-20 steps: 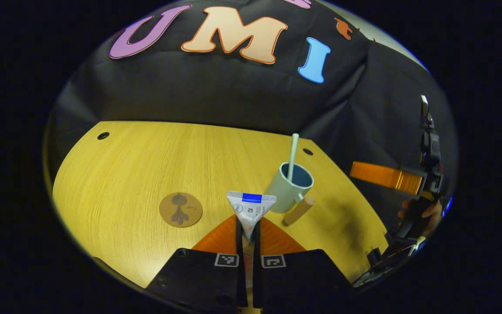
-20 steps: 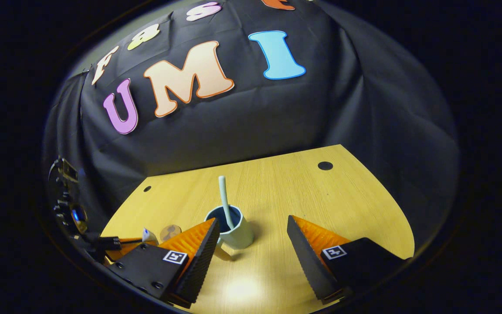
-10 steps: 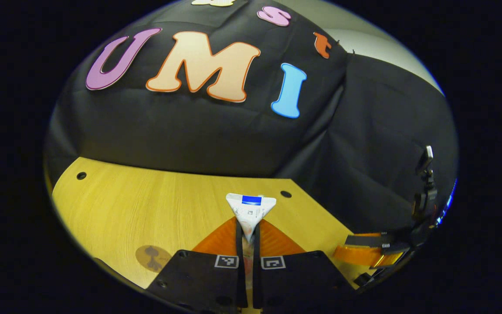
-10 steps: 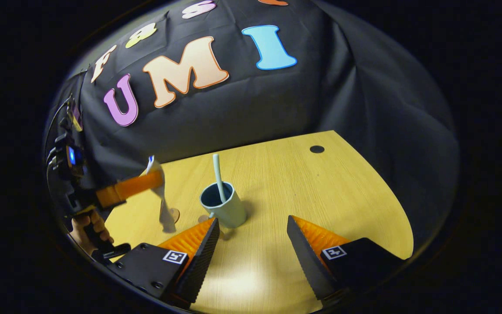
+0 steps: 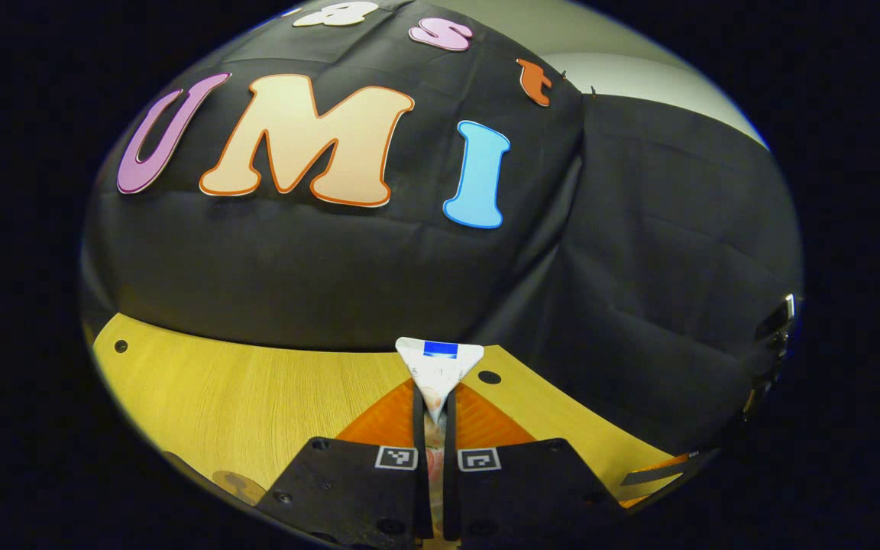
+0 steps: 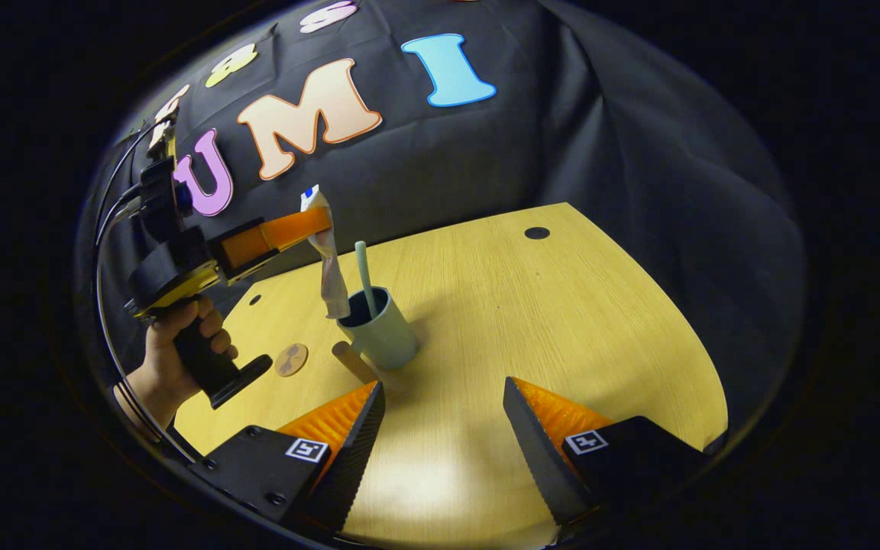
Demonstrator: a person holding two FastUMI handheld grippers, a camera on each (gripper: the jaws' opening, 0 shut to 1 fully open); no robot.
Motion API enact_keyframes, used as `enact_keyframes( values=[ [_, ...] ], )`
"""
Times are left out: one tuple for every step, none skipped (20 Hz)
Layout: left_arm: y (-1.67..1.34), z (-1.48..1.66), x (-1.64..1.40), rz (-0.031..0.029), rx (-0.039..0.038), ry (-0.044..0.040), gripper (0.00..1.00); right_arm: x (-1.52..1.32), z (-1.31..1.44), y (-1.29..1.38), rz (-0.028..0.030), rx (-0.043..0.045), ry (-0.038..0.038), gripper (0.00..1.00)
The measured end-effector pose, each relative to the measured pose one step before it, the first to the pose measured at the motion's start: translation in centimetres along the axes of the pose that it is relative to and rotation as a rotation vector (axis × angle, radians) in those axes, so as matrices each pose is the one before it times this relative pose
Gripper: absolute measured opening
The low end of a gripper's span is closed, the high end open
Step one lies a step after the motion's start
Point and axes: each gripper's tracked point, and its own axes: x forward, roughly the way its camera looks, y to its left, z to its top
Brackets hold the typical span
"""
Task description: Put the toothbrush and toothpaste on the desktop into the cup, then pick up the cup and place it on the coaster on the desktop.
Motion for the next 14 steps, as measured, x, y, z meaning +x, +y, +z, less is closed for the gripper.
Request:
enact_keyframes(
  values=[
    [0.066,-0.357,0.369,0.00773,-0.00903,0.00438,0.04,-0.090,-0.034,-0.364,-0.00003,0.00442,0.00467,0.96],
    [0.074,-0.492,0.269,0.01196,-0.00430,0.00453,0.06,-0.690,0.491,0.299,0.00069,0.00481,0.00177,0.96],
    [0.220,-0.573,0.163,0.01573,0.00238,0.00674,0.06,-0.017,0.046,-0.361,-0.00094,0.00329,0.00027,0.96],
    [0.265,-0.524,0.113,0.02409,0.00837,0.00790,0.07,0.049,-0.017,-0.324,-0.00041,0.00247,0.00122,0.96],
    [0.283,-0.357,0.075,0.02215,0.00874,0.00447,0.07,-0.080,0.048,-0.253,0.00523,0.00381,0.00309,0.96],
    [0.249,-0.375,-0.108,0.01949,0.00832,0.00185,0.07,-0.057,0.063,-0.048,0.00920,0.00391,0.00392,0.96],
    [-0.030,-0.464,-0.040,0.01250,0.00412,0.00496,0.07,-0.014,0.170,-0.176,0.00363,-0.00011,0.00149,0.96],
    [-0.052,-0.403,-0.189,0.00863,0.00046,0.00753,0.09,0.058,0.192,-0.118,0.00552,-0.00277,-0.00166,0.97],
    [-0.062,-0.399,-0.440,0.00833,-0.00327,0.01345,0.11,0.055,0.277,-0.025,0.00589,-0.00337,-0.00218,0.97],
    [0.283,-0.104,-0.339,0.01961,-0.00470,-0.00428,0.15,0.073,0.242,0.063,0.00934,-0.00202,-0.00056,0.97],
    [0.011,0.116,-0.447,0.01245,0.00269,-0.00891,0.21,0.136,0.133,0.204,0.01168,-0.00174,0.00341,0.97],
    [0.211,0.307,-0.658,0.01832,0.00627,-0.01119,0.42,0.145,0.085,0.114,0.00688,-0.00642,0.00714,0.97],
    [0.145,0.183,-0.462,0.01131,0.00290,-0.01259,0.62,0.207,0.111,0.180,0.00970,-0.00816,0.00748,0.96],
    [0.091,0.260,-0.699,0.00442,-0.00477,-0.01167,0.64,0.152,0.258,0.350,0.01448,-0.00914,0.00481,0.96]
  ],
)
